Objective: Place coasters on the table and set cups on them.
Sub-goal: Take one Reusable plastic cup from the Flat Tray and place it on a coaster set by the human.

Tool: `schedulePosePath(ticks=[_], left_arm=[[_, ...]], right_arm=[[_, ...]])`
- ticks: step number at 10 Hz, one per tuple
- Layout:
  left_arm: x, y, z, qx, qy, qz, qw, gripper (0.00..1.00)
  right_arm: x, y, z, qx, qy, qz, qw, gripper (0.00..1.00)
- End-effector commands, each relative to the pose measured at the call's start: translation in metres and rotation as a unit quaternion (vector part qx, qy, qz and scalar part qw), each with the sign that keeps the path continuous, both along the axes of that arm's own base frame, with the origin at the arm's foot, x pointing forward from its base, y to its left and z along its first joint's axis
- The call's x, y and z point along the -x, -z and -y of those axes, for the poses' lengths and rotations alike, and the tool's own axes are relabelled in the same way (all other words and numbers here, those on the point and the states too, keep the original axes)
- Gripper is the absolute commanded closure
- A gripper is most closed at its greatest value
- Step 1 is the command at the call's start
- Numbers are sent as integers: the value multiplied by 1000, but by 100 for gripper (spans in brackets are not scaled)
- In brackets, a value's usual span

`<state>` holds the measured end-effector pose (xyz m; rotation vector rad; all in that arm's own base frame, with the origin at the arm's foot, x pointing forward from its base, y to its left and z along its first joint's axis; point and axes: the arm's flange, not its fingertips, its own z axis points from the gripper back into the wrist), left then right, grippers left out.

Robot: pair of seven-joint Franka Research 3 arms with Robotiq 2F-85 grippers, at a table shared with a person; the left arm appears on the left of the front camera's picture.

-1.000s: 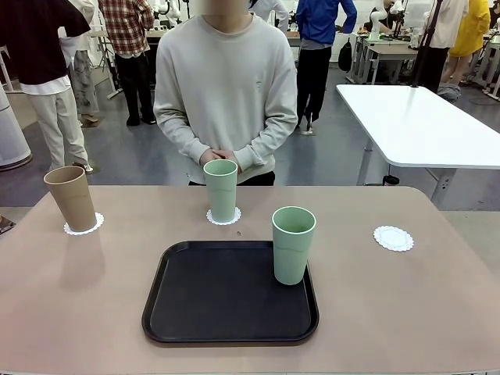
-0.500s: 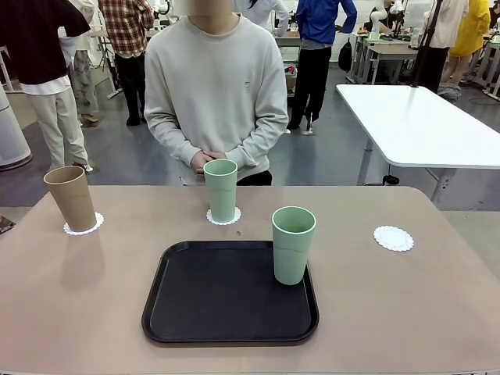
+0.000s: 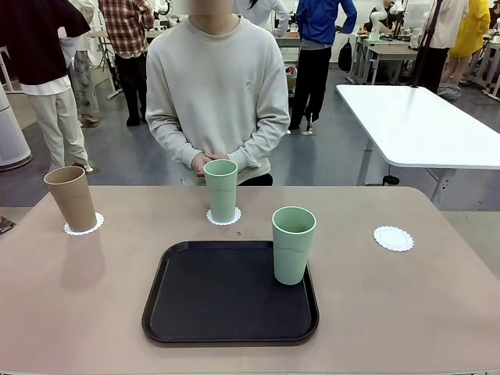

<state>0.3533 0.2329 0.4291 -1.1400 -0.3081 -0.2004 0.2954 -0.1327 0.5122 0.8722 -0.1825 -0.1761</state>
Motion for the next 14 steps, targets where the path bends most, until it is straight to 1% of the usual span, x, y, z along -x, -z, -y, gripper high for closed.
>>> schedulePosePath(ticks=[1,3,4,5,6,8,9,10,11,14], left_arm=[[0,-2,0,8,-5,-1,1000,0],[0,-2,0,8,-5,-1,1000,0],[0,-2,0,8,-5,-1,1000,0],[0,-2,0,8,-5,-1,1000,0],[0,-2,0,8,-5,-1,1000,0],[0,-2,0,8,-5,-1,1000,0],[0,-2,0,8,-5,-1,1000,0],[0,-2,0,8,-5,-1,1000,0],[0,-2,0,8,-5,-1,1000,0],[0,-2,0,8,-5,-1,1000,0]], right_arm=[[-44,-5,-27,71,-64,53,994,0],[-54,-2,-86,126,-173,93,973,0],[-55,3,-112,146,-214,115,959,0],[-50,12,-133,177,-257,131,941,0],[-48,19,-151,198,-288,141,926,0],[-39,36,-179,258,-328,170,893,0],[-38,43,-188,267,-341,171,885,0],[-39,50,-190,247,-326,146,901,0],[-41,31,-185,247,-338,150,896,0],[-41,31,-185,247,-338,150,896,0]])
